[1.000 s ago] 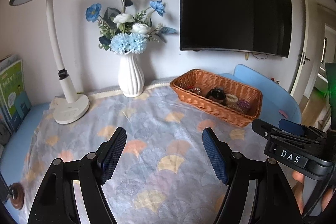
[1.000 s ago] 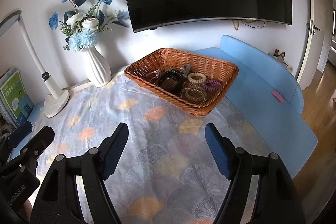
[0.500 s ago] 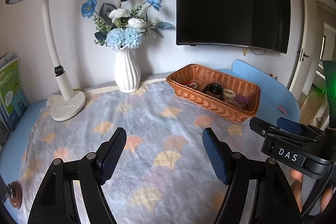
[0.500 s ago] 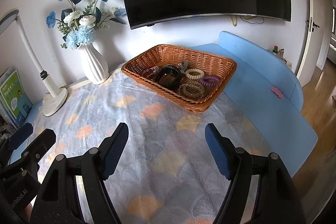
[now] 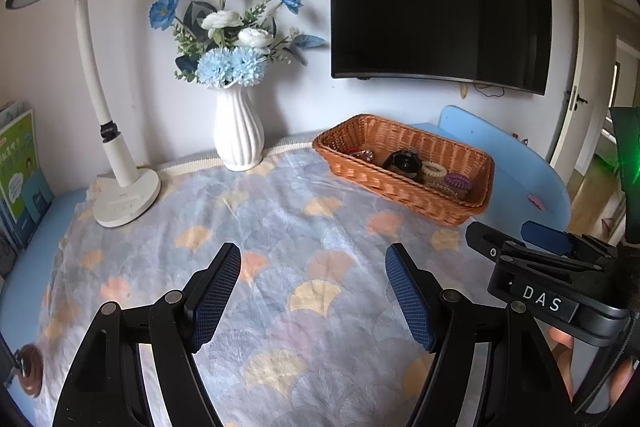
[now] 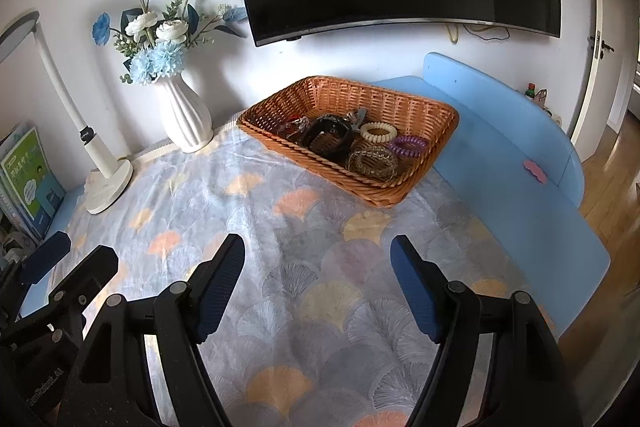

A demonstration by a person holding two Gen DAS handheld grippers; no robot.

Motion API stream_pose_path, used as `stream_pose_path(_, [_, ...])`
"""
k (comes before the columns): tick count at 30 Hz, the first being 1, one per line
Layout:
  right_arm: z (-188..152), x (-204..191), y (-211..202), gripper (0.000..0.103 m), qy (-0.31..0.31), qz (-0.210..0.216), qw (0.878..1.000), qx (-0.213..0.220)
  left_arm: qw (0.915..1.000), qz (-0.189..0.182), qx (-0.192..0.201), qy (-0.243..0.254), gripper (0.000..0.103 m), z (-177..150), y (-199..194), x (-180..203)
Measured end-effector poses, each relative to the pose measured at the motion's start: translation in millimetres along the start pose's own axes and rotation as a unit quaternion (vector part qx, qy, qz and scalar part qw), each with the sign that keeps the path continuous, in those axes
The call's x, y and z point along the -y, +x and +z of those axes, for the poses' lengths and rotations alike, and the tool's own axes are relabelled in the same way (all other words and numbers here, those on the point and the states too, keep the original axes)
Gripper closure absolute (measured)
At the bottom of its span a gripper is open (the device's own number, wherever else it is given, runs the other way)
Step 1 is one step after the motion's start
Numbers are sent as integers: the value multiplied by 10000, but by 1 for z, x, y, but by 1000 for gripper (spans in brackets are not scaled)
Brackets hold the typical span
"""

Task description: Organize jewelry

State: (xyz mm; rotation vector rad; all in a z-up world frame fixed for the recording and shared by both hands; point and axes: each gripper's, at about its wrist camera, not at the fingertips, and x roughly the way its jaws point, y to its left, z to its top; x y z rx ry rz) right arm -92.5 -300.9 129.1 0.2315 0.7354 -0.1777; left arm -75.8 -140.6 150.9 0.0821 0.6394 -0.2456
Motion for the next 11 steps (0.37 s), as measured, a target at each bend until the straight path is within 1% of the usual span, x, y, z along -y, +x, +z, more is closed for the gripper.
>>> stream_pose_path(5, [0, 0, 2, 26, -24, 2, 10000, -27, 9999, 15, -103, -50, 27, -2, 7, -2])
stream_pose_path(7, [0, -1, 1, 26, -57, 6, 10000, -8, 10000, 36, -27, -48, 27, -2, 6, -3])
stream_pose_path(9, [0, -2, 1, 26, -79, -1, 10000, 14, 9997, 171, 147, -52, 27, -3, 2, -3])
stream_pose_path(11, [1, -2, 1, 26, -106, -5, 9999, 14, 9998, 115, 137, 23, 27, -2, 2, -2])
